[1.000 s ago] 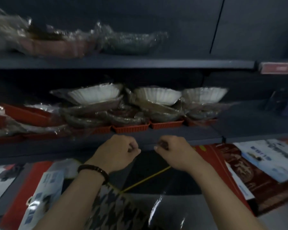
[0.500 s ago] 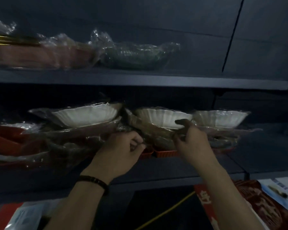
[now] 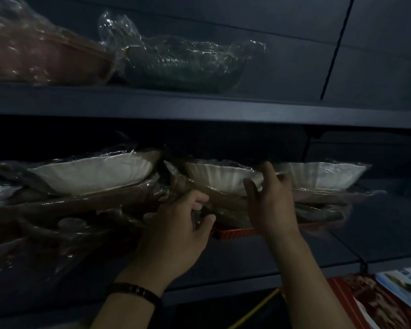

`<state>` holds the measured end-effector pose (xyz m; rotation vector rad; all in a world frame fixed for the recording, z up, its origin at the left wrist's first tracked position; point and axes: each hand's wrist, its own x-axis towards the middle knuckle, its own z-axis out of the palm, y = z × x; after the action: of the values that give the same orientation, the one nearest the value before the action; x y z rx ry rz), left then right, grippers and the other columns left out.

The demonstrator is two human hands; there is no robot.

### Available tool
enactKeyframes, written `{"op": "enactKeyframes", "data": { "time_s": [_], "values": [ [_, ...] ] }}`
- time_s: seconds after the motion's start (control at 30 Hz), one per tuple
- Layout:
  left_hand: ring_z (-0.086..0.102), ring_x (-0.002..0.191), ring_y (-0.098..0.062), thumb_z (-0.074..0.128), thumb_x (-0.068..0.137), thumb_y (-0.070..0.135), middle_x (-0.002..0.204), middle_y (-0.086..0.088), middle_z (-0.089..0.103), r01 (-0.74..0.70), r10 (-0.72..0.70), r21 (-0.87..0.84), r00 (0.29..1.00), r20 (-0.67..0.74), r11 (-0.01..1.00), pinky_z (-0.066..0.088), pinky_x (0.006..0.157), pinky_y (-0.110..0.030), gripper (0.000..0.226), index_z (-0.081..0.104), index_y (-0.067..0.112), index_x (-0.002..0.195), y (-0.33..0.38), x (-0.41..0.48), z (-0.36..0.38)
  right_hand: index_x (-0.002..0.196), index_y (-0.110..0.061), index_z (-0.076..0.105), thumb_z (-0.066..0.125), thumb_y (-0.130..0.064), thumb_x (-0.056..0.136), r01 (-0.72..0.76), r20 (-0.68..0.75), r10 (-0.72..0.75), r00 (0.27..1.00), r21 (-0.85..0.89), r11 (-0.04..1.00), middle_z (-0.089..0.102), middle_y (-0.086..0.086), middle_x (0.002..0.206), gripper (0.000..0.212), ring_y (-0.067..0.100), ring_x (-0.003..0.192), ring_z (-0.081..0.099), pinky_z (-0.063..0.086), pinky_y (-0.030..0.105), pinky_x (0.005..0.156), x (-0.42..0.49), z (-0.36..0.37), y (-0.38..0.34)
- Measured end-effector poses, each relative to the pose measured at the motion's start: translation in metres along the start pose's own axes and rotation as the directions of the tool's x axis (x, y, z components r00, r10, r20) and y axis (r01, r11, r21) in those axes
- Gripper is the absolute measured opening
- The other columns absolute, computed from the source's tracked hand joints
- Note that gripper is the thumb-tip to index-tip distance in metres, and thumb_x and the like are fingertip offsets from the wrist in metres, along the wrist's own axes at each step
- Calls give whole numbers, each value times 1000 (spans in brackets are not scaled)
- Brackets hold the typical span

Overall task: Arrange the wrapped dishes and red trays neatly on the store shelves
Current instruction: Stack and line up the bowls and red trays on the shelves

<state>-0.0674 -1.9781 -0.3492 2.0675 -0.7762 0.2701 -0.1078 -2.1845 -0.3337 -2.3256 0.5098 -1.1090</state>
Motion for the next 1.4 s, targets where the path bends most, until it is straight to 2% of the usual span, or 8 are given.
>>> {"op": "enactKeyframes", "data": {
  "time_s": [0.1, 0.37, 0.73, 0.93, 1.03, 1.17, 1.27, 1.4],
  "values": [
    [65, 106, 1, 72, 97, 43, 118, 23, 64, 7, -7, -7, 999, 32, 1000, 61, 90, -35, 26, 64, 45, 121, -3, -4, -1, 130, -21, 57, 63, -35, 103, -12, -55, 14, 998, 22, 1000, 53, 17, 116, 31, 18, 80, 53, 41, 28, 78, -2, 4, -3],
    [70, 96, 1, 72, 97, 42, 125, 20, 63, 40, -41, -57, 999, -15, 998, 60, 83, -27, 36, 60, 43, 131, -4, -13, -23, 120, -29, 58, 63, -36, 104, 67, -173, -33, 984, 196, 978, 48, 4, 113, 18, 9, 81, 61, 54, 29, 75, -28, -14, -21],
    [78, 101, -13, 64, 73, 74, 136, 14, 62, 195, -261, -562, 965, -39, 804, 65, 86, -43, 85, 44, 44, 150, 23, -46, -63, 108, -41, 58, 72, -28, 97, 103, -176, -62, 982, 236, 966, 48, -6, 109, 22, -1, 92, 57, 42, 7, 75, -91, -64, -42],
    [80, 101, -26, 61, 81, 61, 127, 12, 70, 234, -390, -770, 921, -21, 594, 63, 91, -53, 64, 55, 40, 141, 52, -92, -98, 108, -32, 63, 78, -13, 92, 133, -102, -106, 989, 303, 944, 51, -12, 108, 29, -3, 94, 60, 42, 1, 79, -149, -93, -67],
    [79, 105, -30, 62, 92, 53, 126, 7, 76, 256, -420, -794, 907, 1, 551, 63, 90, -53, 41, 65, 36, 129, 56, -117, -119, 106, -34, 63, 79, -12, 90, 167, -98, -142, 985, 347, 923, 55, -8, 106, 31, -5, 97, 60, 40, -1, 83, -178, -102, -85],
    [79, 103, -28, 59, 106, 26, 118, -1, 80, 260, -485, -795, 873, -49, 548, 62, 86, -51, 19, 68, 26, 122, 57, -157, -151, 105, -38, 61, 78, -24, 92, 170, -14, -183, 983, 449, 877, 54, -8, 110, 25, -2, 100, 62, 45, 6, 84, -210, -114, -110],
    [78, 107, -31, 57, 106, 23, 119, -6, 79, 261, -498, -756, 861, -98, 600, 62, 92, -56, 16, 66, 25, 119, 65, -189, -175, 106, -38, 62, 79, -43, 85, 108, 102, -190, 977, 531, 840, 52, -11, 113, 28, 4, 101, 64, 52, 14, 85, -231, -126, -129],
    [76, 112, -33, 56, 107, 24, 125, -9, 76, 242, -505, -708, 843, -186, 664, 60, 96, -60, 18, 64, 26, 123, 82, -226, -207, 103, -39, 61, 71, -61, 80, 164, 91, -264, 960, 582, 796, 54, -12, 110, 33, 7, 104, 62, 51, 15, 84, -247, -142, -159]
  ]
}}
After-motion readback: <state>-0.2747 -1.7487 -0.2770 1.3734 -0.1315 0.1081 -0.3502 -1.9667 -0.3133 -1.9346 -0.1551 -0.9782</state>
